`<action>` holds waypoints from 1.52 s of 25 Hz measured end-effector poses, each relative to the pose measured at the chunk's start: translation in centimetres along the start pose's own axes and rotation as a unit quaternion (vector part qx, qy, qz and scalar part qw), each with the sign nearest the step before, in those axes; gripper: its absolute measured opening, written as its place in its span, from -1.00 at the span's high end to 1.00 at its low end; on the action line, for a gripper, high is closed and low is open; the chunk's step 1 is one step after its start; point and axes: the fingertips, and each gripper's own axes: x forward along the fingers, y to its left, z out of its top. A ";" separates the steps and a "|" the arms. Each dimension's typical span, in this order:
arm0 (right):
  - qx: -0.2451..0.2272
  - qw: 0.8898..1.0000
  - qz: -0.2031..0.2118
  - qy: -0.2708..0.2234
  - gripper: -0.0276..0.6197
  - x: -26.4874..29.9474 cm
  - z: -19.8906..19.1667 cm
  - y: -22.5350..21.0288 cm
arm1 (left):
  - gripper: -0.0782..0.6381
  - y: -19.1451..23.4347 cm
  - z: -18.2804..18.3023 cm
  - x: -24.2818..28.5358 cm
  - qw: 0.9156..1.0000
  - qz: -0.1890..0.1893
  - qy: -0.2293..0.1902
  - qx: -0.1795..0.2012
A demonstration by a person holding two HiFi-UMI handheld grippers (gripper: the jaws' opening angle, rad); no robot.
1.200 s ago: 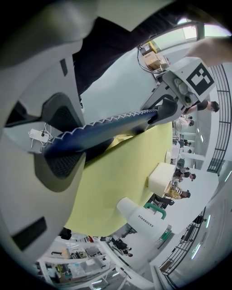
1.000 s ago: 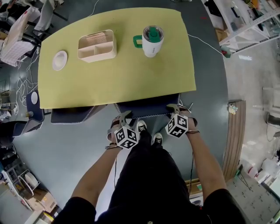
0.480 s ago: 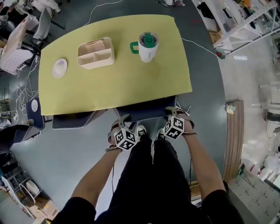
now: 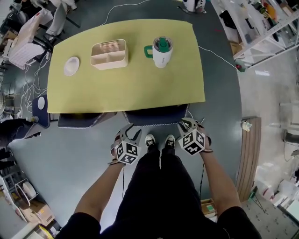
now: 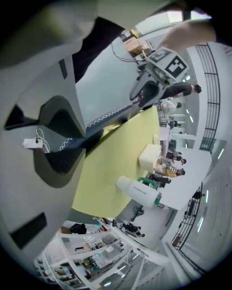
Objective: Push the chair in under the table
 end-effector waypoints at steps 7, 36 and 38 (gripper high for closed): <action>0.042 0.997 -0.001 -0.061 0.82 -3.1 2.8 0.4 | 0.72 -1.4 2.9 -3.4 0.997 0.010 -0.050 -0.065; 0.202 0.927 0.060 -0.309 0.87 -18.4 15.1 -0.6 | 0.76 -0.8 19.2 -15.6 0.956 -0.023 -0.257 -0.137; 0.214 0.919 0.060 -0.326 0.87 -19.7 15.9 -1.3 | 0.76 -0.3 20.6 -16.4 0.951 -0.021 -0.275 -0.138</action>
